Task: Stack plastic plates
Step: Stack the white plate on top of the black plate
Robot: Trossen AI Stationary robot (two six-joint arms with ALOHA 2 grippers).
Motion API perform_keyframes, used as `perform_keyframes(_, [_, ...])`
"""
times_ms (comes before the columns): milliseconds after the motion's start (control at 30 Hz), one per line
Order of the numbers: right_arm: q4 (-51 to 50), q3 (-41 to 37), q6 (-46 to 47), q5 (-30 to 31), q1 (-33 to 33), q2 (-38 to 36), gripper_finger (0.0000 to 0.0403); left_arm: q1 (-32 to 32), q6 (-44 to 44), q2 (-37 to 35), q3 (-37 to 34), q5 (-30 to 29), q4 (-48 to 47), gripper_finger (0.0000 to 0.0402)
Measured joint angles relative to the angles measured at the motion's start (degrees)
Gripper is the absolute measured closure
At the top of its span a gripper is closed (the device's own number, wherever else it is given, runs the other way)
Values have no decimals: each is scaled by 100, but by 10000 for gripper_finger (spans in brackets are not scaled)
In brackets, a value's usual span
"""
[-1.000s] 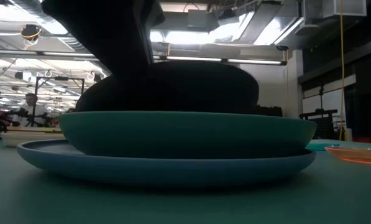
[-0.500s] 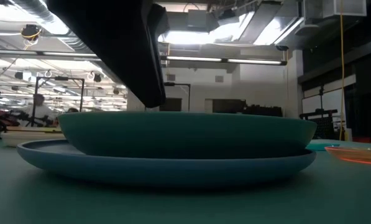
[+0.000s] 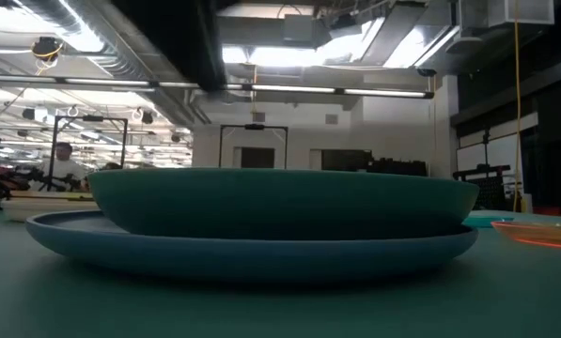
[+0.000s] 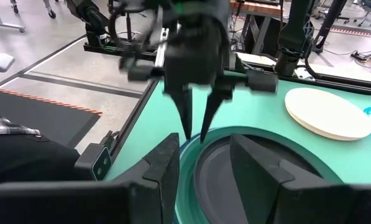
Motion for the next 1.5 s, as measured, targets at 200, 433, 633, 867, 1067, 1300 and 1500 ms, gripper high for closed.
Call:
perform_keyframes(200, [-4,0,1,0,0,0,269,-274,-329,-399,2,-505,-412,326])
perform_keyframes(433, [-1,0,23,0,0,0,269,-516,-520,-483,2,-691,-782,326])
perform_keyframes(633, [-2,0,22,0,0,0,269,-668,-732,-483,2,-1046,-1280,326])
perform_keyframes(867, [-10,0,22,-1,0,0,269,-753,-895,-608,2,-1188,-1672,326])
perform_keyframes(1067, [-9,0,20,-1,0,0,269,-755,-1050,-732,0,-1401,-2061,326])
perform_keyframes(1300, [-18,0,19,0,0,0,269,-753,-1263,-1207,-512,-1458,-2088,326])
perform_keyframes(1500, [-23,0,14,-1,0,0,269,-753,-1875,-2032,-1620,-1459,-1780,326])
